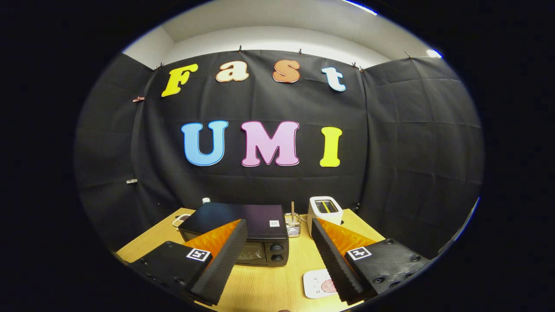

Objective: Open the toaster oven, put the food inside, and close the toaster oven door.

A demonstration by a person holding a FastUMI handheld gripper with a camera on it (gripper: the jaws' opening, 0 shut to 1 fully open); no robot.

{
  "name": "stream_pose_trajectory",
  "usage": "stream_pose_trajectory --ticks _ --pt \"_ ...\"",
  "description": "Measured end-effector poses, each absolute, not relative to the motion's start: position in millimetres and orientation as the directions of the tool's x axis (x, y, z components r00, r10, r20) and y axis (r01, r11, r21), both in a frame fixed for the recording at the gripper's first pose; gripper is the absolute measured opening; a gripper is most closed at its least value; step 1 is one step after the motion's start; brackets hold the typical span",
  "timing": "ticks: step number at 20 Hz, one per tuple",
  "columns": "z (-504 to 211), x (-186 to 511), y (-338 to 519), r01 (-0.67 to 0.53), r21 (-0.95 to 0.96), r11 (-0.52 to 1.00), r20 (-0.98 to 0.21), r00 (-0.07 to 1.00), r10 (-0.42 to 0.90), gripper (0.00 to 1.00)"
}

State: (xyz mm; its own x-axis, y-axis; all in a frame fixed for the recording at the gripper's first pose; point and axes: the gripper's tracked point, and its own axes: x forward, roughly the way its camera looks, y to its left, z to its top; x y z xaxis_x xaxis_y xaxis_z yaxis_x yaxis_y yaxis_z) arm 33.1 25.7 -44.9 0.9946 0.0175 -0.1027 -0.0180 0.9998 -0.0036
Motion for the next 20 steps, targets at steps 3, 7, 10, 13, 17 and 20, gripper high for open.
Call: stream_pose_trajectory --ticks 3,7,10,13,17,20 --pt "-59.4 42.4 42.8 -0.041 0.002 0.999 -0.134 0.99 0.04 0.98" --pt "-67.3 59.7 75.0 -0.085 0.04 0.996 -0.158 0.983 0.09 0.98" --pt "-69.5 76.6 95.3 -0.101 0.016 0.995 -0.153 0.983 0.103 0.98" --pt "-78.1 90.0 111.3 -0.104 0.019 0.994 -0.165 0.981 0.106 0.98" --pt "-94.6 110.2 130.5 -0.099 0.038 0.994 -0.175 0.979 0.105 0.98" --pt "-117.5 122.4 144.3 -0.104 0.03 0.994 -0.207 0.972 0.108 0.98"
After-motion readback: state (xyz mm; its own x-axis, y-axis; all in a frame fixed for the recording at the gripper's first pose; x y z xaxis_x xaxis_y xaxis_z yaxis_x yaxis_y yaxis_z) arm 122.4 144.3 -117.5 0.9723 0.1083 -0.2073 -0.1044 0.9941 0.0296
